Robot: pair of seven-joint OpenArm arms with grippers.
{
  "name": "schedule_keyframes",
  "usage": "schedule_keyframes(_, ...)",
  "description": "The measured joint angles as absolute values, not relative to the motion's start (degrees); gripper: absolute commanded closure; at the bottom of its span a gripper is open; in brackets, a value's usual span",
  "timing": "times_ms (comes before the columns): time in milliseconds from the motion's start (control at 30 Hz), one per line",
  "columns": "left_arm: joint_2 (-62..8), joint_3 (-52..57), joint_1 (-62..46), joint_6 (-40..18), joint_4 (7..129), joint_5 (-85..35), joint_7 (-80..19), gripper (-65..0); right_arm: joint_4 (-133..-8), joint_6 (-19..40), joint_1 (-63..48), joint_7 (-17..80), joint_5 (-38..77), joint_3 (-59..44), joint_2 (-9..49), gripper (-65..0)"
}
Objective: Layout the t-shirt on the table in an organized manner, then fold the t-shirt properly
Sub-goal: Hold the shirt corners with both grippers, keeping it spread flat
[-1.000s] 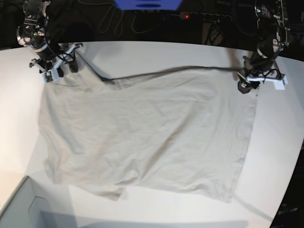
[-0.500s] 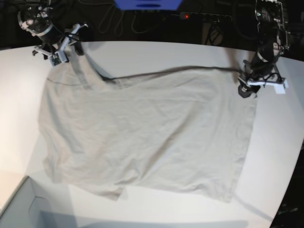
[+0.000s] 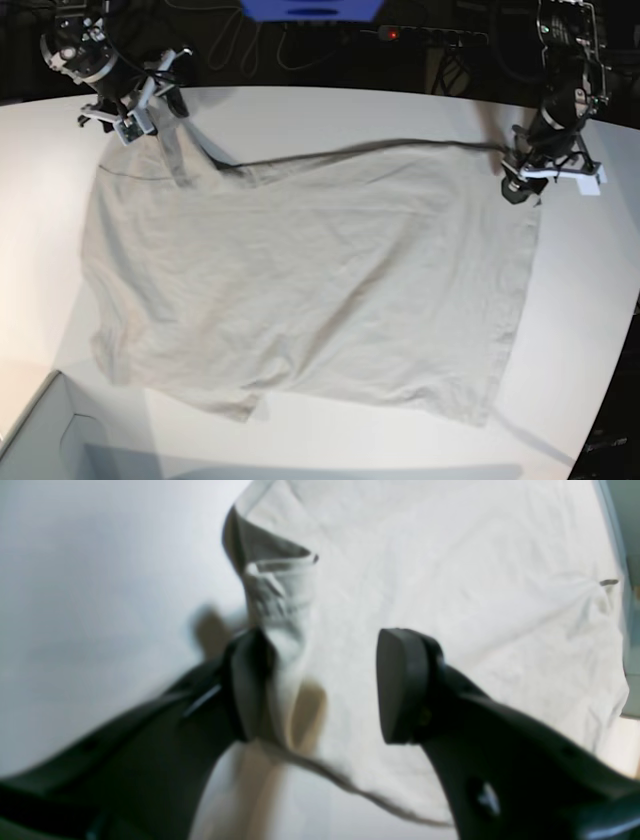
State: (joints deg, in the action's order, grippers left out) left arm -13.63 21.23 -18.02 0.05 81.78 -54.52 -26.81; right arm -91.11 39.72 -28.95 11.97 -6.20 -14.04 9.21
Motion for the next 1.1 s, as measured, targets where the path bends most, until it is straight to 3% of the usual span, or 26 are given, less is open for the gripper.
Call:
schedule_keyframes(400, -13.63, 21.23, -18.09, 0.05, 81.78, -54.52, -26.79, -33.8, -85.32, 39.7, -27.18, 11.14, -5.76, -14.06, 10.33, -29.4)
schedule_keyframes(467, -13.63, 21.23, -18.09, 0.05, 81.78, -54.5, -26.79, -33.8, -85.32, 39.64, -27.0, 11.2, -5.78, -14.09, 10.31, -22.3)
schedule_keyframes(600, -13.63, 21.23, -18.06, 0.05, 81.78, -54.52, -26.81, -33.8, -85.43, 39.64, -27.03, 11.38, -5.78, -14.09, 10.31, -0.6)
schedule_keyframes(1100, -13.63, 21.23, -17.56, 0.05, 81.78, -54.5, -26.79, -33.8, -90.13, 39.72, -30.06, 11.92, -6.42, -14.09, 10.26, 0.0)
